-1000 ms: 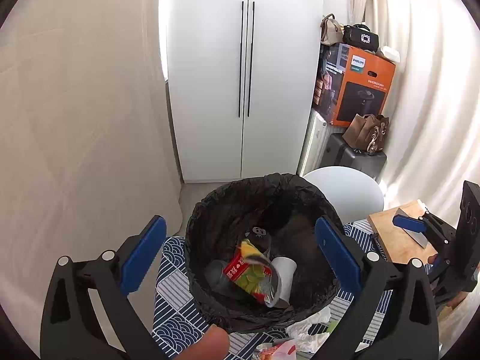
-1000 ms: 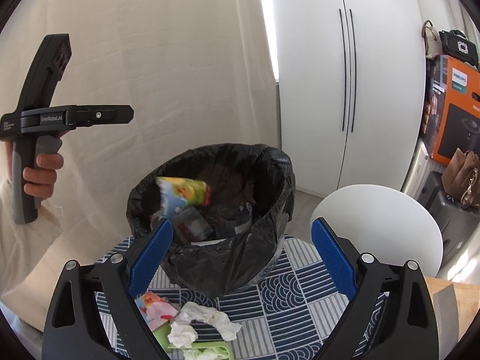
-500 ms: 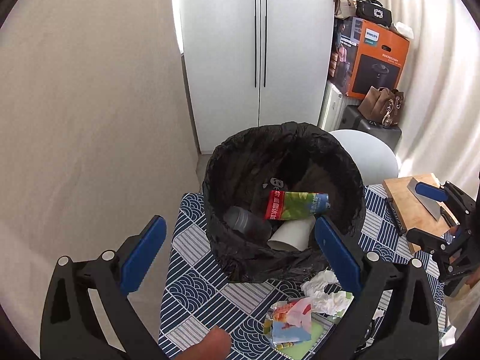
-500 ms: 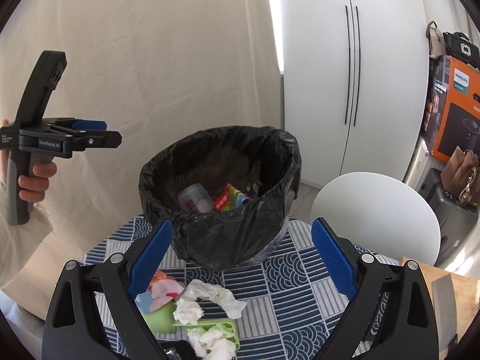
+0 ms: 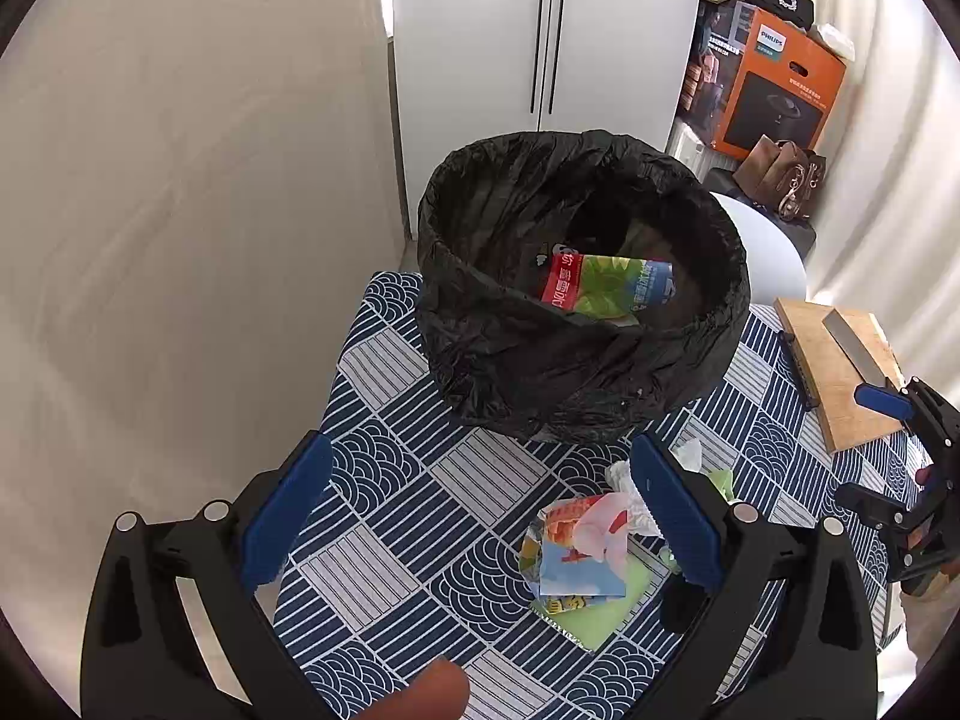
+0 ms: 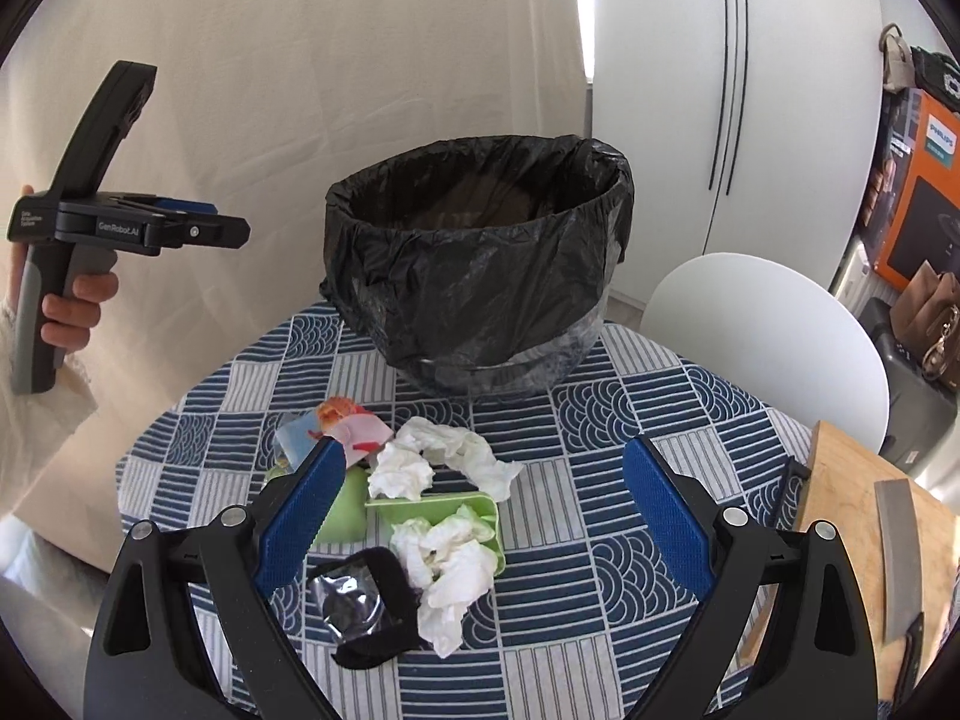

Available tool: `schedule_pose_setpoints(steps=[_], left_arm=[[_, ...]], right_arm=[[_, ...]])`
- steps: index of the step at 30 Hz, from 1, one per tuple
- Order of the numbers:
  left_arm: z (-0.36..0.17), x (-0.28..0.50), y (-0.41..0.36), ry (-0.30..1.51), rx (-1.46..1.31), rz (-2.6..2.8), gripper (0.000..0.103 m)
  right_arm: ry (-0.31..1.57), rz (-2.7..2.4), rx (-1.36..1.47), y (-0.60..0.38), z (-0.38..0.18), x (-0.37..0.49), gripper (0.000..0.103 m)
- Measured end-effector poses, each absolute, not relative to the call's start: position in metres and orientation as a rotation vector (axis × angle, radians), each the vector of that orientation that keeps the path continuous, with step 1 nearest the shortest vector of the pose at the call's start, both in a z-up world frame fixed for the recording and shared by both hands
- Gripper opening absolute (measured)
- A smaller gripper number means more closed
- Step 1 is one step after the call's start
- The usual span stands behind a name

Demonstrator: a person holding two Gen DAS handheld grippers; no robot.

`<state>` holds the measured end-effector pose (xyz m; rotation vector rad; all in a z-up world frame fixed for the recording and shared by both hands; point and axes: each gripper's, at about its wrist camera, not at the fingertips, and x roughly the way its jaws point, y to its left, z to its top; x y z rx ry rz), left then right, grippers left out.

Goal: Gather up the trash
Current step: 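Grasp the black foil pouch with the right gripper while the left gripper grasps the colourful snack bag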

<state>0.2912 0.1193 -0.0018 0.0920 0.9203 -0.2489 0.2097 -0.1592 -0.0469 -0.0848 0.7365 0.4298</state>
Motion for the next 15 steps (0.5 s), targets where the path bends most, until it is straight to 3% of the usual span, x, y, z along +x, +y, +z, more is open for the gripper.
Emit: schedule_pose_setpoints(steps=[15], left_arm=[[-0.066,0.26,0.114,1.111,0.112,-0.215,0.097]], right_arm=[[0.866,0.56,-0.231,-0.131,-0.093,0.165,0.089]])
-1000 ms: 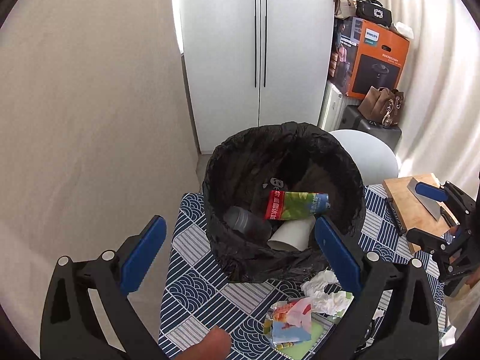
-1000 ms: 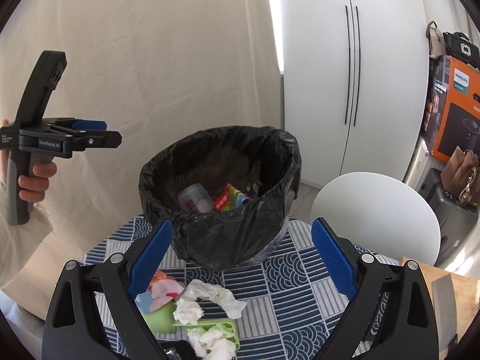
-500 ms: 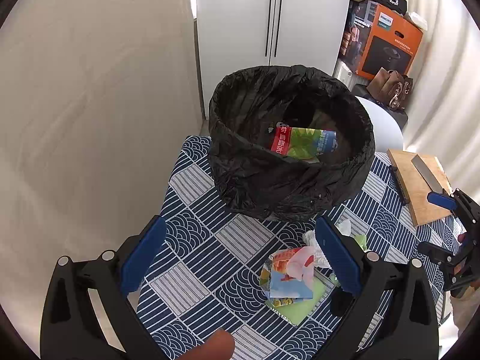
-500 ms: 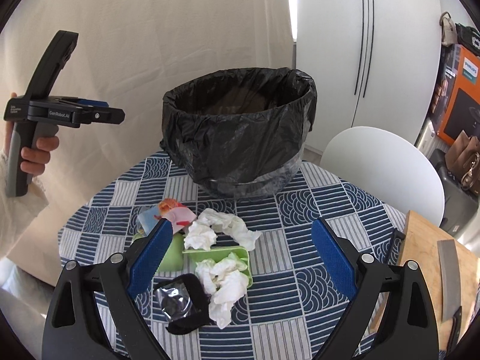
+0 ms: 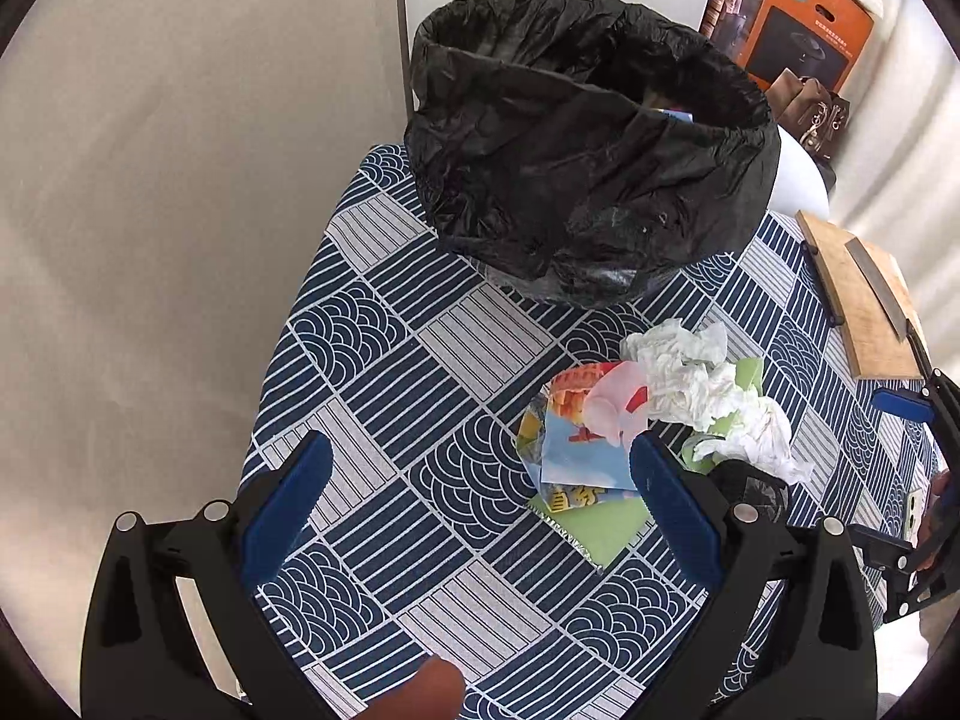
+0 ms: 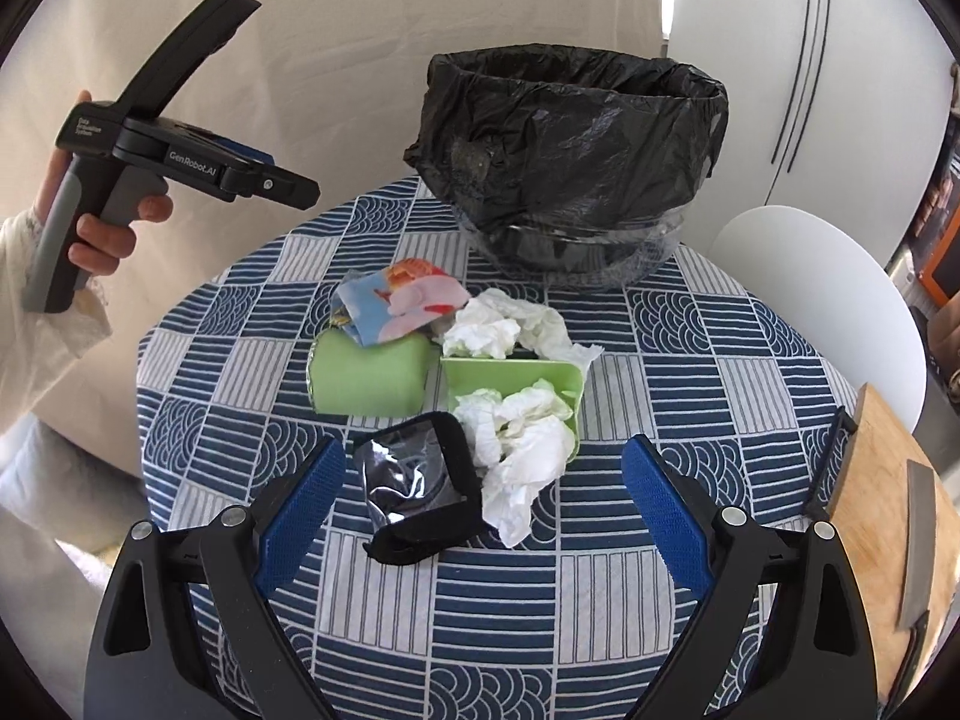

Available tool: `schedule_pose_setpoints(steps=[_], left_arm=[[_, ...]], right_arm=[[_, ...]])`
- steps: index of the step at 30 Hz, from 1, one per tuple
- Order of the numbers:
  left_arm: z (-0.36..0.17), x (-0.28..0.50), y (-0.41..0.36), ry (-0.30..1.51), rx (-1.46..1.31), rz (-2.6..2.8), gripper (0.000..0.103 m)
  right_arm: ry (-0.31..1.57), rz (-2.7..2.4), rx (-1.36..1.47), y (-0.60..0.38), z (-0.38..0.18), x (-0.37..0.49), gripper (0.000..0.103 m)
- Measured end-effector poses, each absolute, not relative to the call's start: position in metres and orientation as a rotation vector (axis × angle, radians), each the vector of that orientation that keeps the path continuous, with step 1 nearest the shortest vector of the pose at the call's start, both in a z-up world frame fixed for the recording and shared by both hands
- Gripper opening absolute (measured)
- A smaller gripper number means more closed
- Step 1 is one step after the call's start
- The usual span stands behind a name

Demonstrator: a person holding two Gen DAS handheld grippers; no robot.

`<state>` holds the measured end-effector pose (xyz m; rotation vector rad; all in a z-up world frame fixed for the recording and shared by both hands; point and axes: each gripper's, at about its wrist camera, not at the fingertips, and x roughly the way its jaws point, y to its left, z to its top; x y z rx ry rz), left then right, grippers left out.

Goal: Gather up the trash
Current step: 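Grasp the black foil pouch with the right gripper while the left gripper grasps the colourful snack bag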

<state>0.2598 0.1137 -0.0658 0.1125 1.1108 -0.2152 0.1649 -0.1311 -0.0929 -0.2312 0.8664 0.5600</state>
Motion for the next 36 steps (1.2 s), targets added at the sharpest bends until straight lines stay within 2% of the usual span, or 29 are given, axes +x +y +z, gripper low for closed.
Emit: schedule_pose_setpoints(steps=[11,36], left_arm=[[-0.114,0.248,0.109,1.218,0.102,-0.198,0.097],[-0.165,0.295,0.066,1.438,0.11,-0.382,0.098]], right_arm=[[0.935,0.665,-0.311,-0.101,-0.122,0.153,0.089],[1.005,0.658,-0.357,-0.076,-0.154,0.171,0.087]])
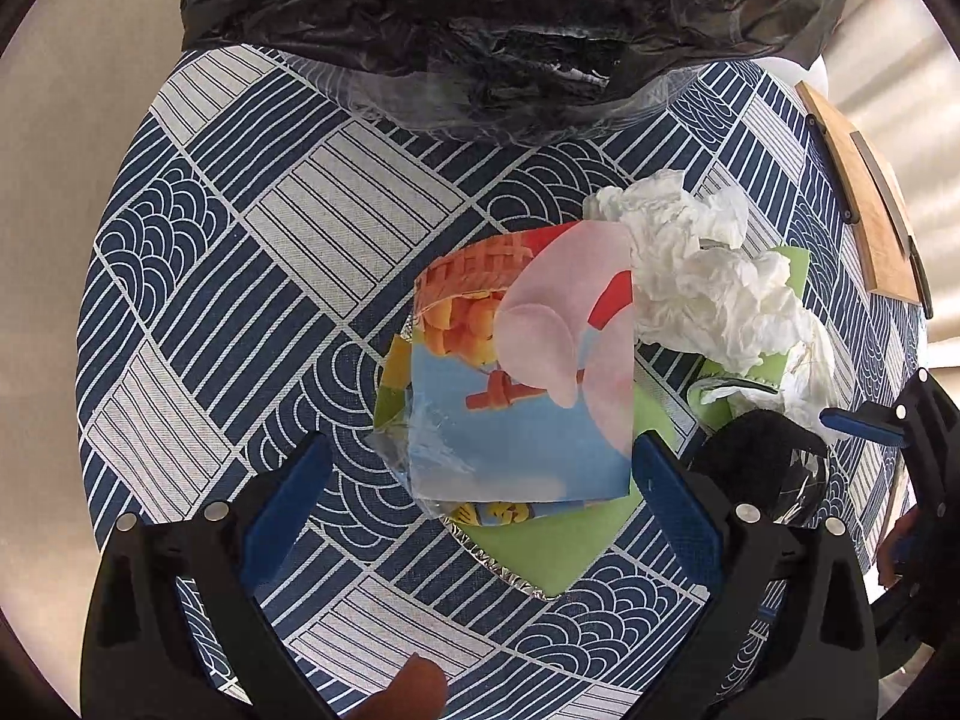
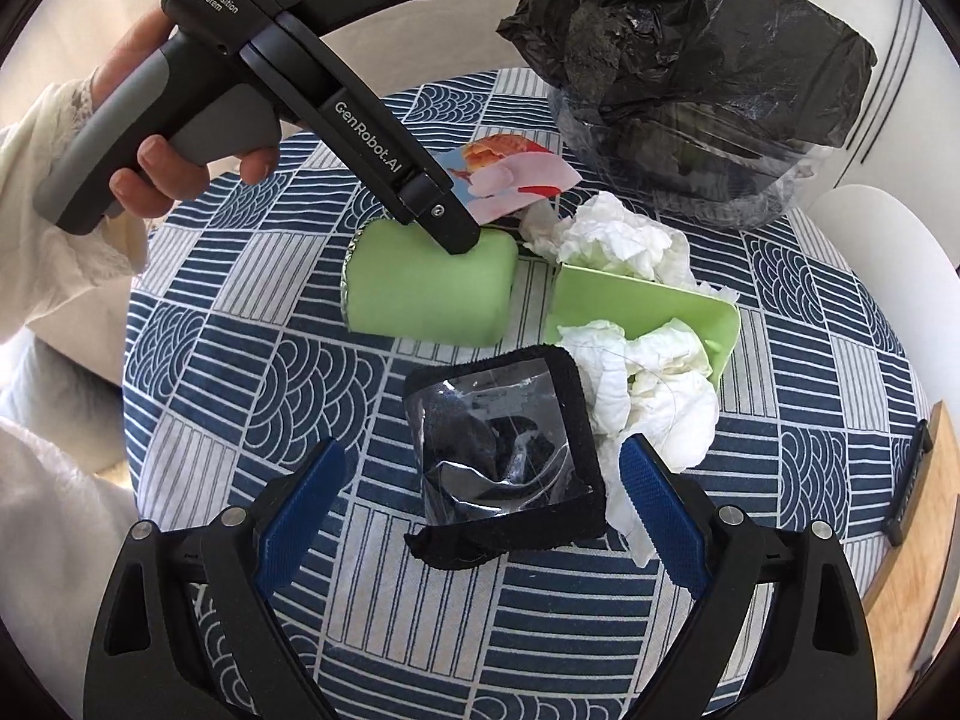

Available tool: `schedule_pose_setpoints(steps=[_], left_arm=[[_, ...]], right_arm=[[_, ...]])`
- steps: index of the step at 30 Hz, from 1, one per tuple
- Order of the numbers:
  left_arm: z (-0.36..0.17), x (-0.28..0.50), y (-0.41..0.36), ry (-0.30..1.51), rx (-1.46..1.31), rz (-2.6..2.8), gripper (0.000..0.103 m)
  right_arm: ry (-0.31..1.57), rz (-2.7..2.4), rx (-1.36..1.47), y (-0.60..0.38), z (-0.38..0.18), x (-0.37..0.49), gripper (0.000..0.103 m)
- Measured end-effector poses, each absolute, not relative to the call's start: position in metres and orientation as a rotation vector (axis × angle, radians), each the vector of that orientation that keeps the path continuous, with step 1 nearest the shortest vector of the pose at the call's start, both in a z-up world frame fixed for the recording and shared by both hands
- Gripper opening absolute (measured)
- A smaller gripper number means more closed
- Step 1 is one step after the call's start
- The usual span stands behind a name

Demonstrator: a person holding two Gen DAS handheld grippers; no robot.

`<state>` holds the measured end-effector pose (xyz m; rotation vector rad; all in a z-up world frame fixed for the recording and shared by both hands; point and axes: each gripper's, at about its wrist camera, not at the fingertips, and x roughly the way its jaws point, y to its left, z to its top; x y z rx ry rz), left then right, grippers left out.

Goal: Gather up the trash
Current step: 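Grasp the black foil pouch with the right gripper while the left gripper grasps the colourful snack bag, then carry the black pouch to the bin with the right gripper while the left drops the colourful bag in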

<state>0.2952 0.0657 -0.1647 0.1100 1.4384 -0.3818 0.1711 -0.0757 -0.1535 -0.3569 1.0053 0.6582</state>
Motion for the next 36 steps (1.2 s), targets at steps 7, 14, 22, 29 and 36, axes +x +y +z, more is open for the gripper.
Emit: schedule_pose_setpoints(steps=[7,14,22,29,36], left_arm=[[-0.172,0.303,0.071,1.479,0.019,-0.406,0.098],[-0.183,0.303,0.086,1.523,-0.115,-0.43,0.099],[-0.183,0.301,0.083,1.525,-0.139,-0.418,0.096],[-0.169,0.291,0.094,1.518,-0.196,-0.454,0.063],[-0.154,0.279,0.106,1.501,-0.2,-0.413,0.063]], right_arm=[[1.006,0.645,-0.373,-0.071,-0.156,0.173,0.065],[1.004,0.635,-0.371,-0.074,-0.152,0.173,0.052],[1.019,0.62,-0.372,-0.074,-0.148,0.165,0.045],[1.005,0.617,-0.307,-0.09,-0.138,0.157,0.044],[0.972,0.608,-0.273,-0.103,-0.128,0.146,0.044]])
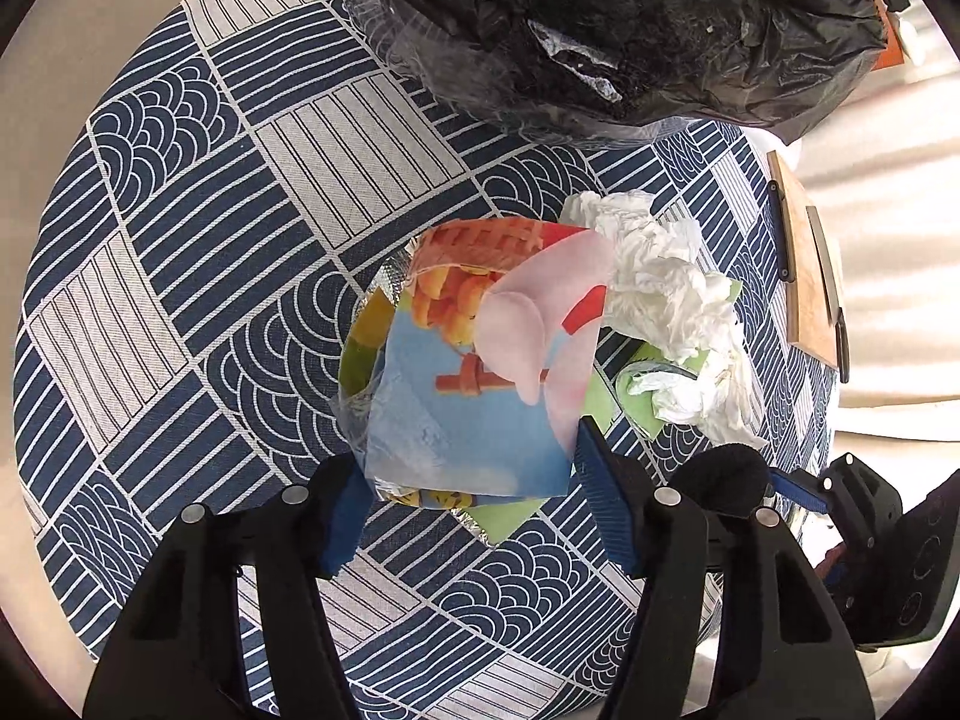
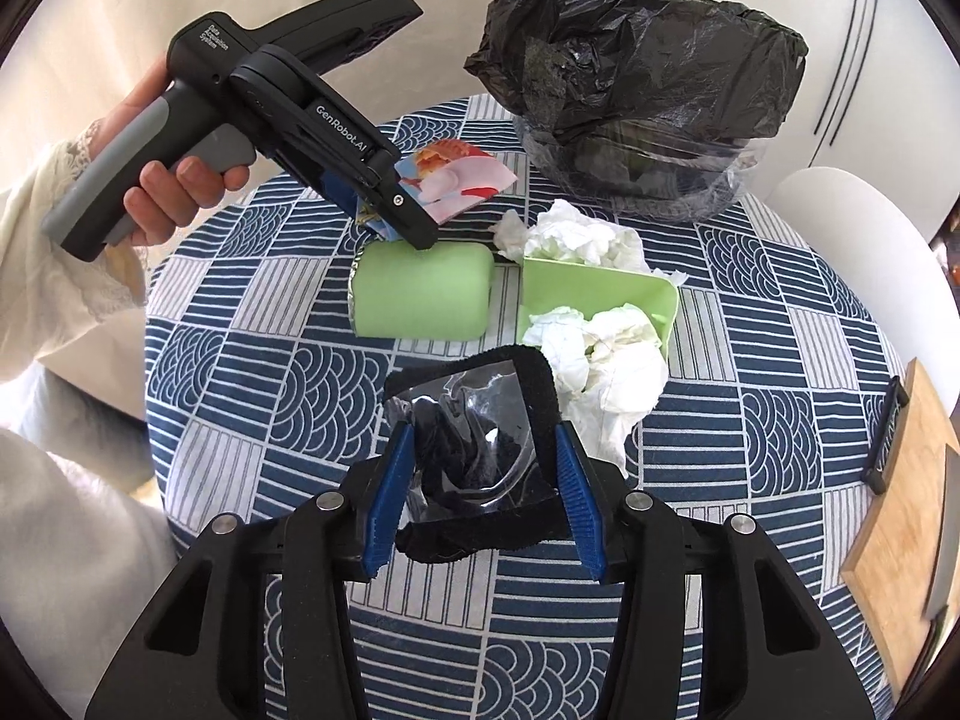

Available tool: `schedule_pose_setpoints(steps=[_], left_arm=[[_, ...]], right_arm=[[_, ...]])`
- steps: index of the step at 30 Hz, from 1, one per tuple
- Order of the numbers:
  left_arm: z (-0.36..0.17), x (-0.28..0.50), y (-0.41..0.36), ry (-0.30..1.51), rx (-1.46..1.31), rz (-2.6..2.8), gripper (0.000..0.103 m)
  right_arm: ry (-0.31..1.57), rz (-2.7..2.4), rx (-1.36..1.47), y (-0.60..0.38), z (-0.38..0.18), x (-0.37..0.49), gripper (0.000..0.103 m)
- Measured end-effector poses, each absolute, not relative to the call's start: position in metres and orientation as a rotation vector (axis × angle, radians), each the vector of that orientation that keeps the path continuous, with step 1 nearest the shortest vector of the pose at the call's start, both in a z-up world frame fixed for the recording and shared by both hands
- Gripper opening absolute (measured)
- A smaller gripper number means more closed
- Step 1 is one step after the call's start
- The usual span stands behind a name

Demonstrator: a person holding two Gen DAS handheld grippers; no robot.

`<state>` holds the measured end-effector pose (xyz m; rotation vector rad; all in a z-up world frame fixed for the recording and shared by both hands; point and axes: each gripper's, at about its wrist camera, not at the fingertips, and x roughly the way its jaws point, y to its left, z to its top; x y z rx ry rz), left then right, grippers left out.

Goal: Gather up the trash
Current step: 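Carry the black pouch to the bin with the right gripper while the left drops the colourful bag in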

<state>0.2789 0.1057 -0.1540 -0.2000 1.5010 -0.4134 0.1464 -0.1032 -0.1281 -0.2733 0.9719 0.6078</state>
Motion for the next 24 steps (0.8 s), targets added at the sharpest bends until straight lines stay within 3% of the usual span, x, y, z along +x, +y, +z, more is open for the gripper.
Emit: schedule_pose_setpoints(steps=[10,24], left_arm=[[-0.114,0.271,0.137,1.46,-0.156,-0.319,0.063],[-0.047,0.274,0.155,1.268,-0.054,-0.175,0.063]], right_arm=[[0.887,0.573,-0.171,-0.131,-0.103,0.142,0.044],[0.723,0.457,-0.096,-0.18,-0.044,0.16,0.044]])
